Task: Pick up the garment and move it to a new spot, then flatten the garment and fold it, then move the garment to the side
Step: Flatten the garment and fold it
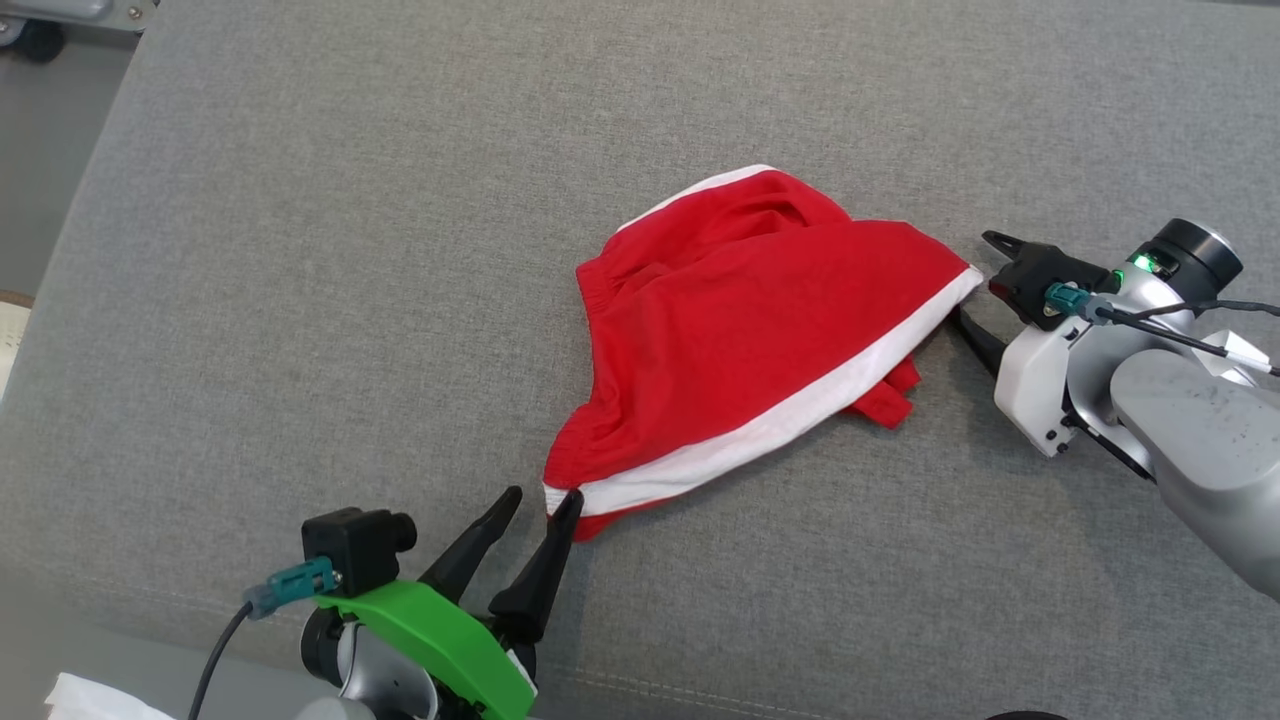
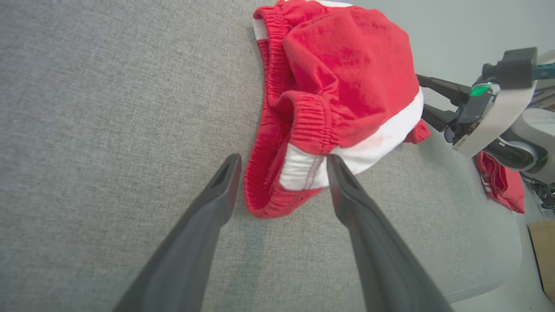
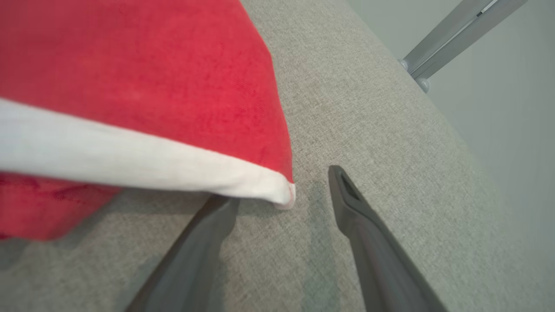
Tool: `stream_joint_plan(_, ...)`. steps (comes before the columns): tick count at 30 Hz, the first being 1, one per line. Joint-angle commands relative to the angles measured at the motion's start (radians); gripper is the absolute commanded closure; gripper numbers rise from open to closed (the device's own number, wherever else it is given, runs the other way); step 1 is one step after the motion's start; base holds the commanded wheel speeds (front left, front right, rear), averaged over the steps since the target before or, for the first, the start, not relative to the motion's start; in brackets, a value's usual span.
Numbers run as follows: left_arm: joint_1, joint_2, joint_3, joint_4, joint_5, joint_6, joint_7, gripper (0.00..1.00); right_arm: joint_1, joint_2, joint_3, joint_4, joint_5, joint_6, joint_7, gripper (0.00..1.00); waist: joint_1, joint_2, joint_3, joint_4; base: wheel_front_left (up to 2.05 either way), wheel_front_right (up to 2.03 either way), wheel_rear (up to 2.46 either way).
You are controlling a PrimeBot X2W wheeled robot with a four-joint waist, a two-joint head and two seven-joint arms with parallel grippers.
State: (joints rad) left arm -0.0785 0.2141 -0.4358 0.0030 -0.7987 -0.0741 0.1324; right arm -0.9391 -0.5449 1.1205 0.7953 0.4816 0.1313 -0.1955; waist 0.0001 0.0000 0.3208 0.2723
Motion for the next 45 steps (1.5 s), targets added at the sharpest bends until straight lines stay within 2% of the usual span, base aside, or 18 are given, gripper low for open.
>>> stream_joint_plan(1, 0.011, 0.008, 0.002, -0.011, 0.0, 0.006, 0.005, 0.0, -0.008, 0.002, 0.011, 0.007, 0.006, -0.001, -0.005, 0.0, -0.0001, 0.0, -0.001, 0.0, 0.0, 0.0, 0.0)
stream_joint_plan(2, 0.017, 0.009, 0.004, -0.021, -0.005, 0.012, 0.007, 0.0, -0.012, 0.003, 0.018, 0.009, 0.012, -0.001, -0.008, 0.0, -0.0001, 0.0, 0.0, -0.001, 0.0, 0.0, 0.0)
stream_joint_plan(5, 0.03, 0.02, 0.005, -0.033, -0.01, 0.027, 0.029, 0.0, -0.025, 0.004, 0.042, 0.017, 0.028, -0.001, -0.015, 0.16, -0.0001, 0.0, 0.0, -0.002, 0.0, 0.0, 0.0)
stream_joint_plan(7, 0.033, 0.022, 0.001, -0.034, -0.011, 0.033, 0.043, 0.0, -0.035, 0.004, 0.057, 0.021, 0.038, -0.001, -0.017, 0.18, -0.0001, 0.0, 0.001, -0.005, 0.0, 0.0, 0.0)
stream_joint_plan(10, 0.039, 0.02, 0.007, -0.039, -0.033, 0.038, 0.056, 0.0, -0.048, -0.001, 0.078, 0.025, 0.053, -0.001, -0.024, 0.34, -0.0001, 0.0, 0.001, -0.007, 0.0, 0.0, 0.0)
stream_joint_plan(12, 0.033, 0.023, 0.008, -0.032, -0.037, 0.038, 0.06, 0.0, -0.055, -0.003, 0.089, 0.026, 0.064, -0.001, -0.027, 0.49, -0.0001, 0.0, 0.001, -0.009, 0.0, 0.0, 0.0)
stream_joint_plan(15, 0.014, 0.024, 0.003, -0.018, -0.036, 0.03, 0.062, 0.0, -0.061, -0.006, 0.103, 0.03, 0.079, -0.001, -0.029, 0.59, -0.0001, 0.0, 0.0, -0.013, 0.0, 0.0, 0.0)
stream_joint_plan(16, 0.01, 0.021, -0.002, -0.016, -0.042, 0.025, 0.067, 0.0, -0.063, -0.006, 0.107, 0.031, 0.085, -0.001, -0.029, 0.66, -0.0001, 0.0, -0.001, -0.015, 0.0, 0.0, 0.0)
stream_joint_plan(17, 0.008, 0.016, -0.004, -0.014, -0.05, 0.019, 0.07, 0.0, -0.065, -0.005, 0.111, 0.032, 0.091, -0.001, -0.03, 0.78, -0.0001, 0.0, -0.002, -0.018, 0.0, 0.0, 0.0)
stream_joint_plan(18, 0.006, 0.013, -0.005, -0.012, -0.06, 0.017, 0.074, 0.0, -0.064, -0.004, 0.115, 0.032, 0.096, -0.001, -0.031, 0.97, -0.0001, 0.0, -0.005, -0.02, 0.0, 0.0, 0.0)
stream_joint_plan(19, 0.005, 0.009, -0.006, -0.01, -0.067, 0.01, 0.078, 0.0, -0.064, -0.003, 0.118, 0.031, 0.101, -0.001, -0.032, 1.0, -0.0001, 0.0, -0.006, -0.023, 0.0, 0.0, 0.0)
stream_joint_plan(23, -0.017, 0.007, -0.009, 0.014, -0.084, -0.005, 0.081, 0.0, -0.065, -0.007, 0.134, 0.023, 0.116, -0.001, -0.026, 1.0, -0.0001, 0.0, -0.011, -0.034, 0.0, 0.0, 0.0)
stream_joint_plan(24, -0.023, 0.002, -0.01, 0.021, -0.093, -0.01, 0.083, 0.11, -0.065, -0.009, 0.137, 0.022, 0.118, -0.001, -0.026, 1.0, -0.0001, 0.0, -0.013, -0.037, 0.0, 0.0, 0.0)
stream_joint_plan(25, -0.031, 0.0, -0.012, 0.026, -0.101, -0.015, 0.084, 0.45, -0.066, -0.01, 0.14, 0.02, 0.121, -0.001, -0.025, 1.0, -0.0001, 0.0, -0.014, -0.039, 0.0, 0.0, 0.0)
stream_joint_plan(26, -0.04, -0.001, -0.01, 0.033, -0.109, -0.02, 0.083, 0.59, -0.066, -0.009, 0.142, 0.02, 0.124, -0.001, -0.026, 1.0, -0.0001, 0.0, -0.016, -0.043, 0.0, 0.0, 0.0)
stream_joint_plan(27, -0.048, -0.001, -0.011, 0.04, -0.114, -0.025, 0.082, 1.0, -0.064, -0.009, 0.145, 0.019, 0.126, -0.001, -0.025, 1.0, -0.0001, 0.0, -0.019, -0.047, 0.0, 0.0, 0.0)
stream_joint_plan(39, -0.044, 0.033, -0.025, 0.048, -0.161, -0.048, 0.091, 1.0, -0.027, -0.005, 0.158, -0.035, 0.152, -0.001, -0.013, 1.0, -0.0001, 0.0, -0.06, -0.1, 0.0, 0.0, 0.0)
stream_joint_plan(45, -0.007, 0.085, -0.008, -0.081, -0.186, -0.04, 0.124, 1.0, -0.002, -0.053, 0.158, -0.126, 0.258, -0.001, 0.01, 1.0, -0.0001, 0.0, -0.099, -0.122, 0.0, 0.0, 0.0)
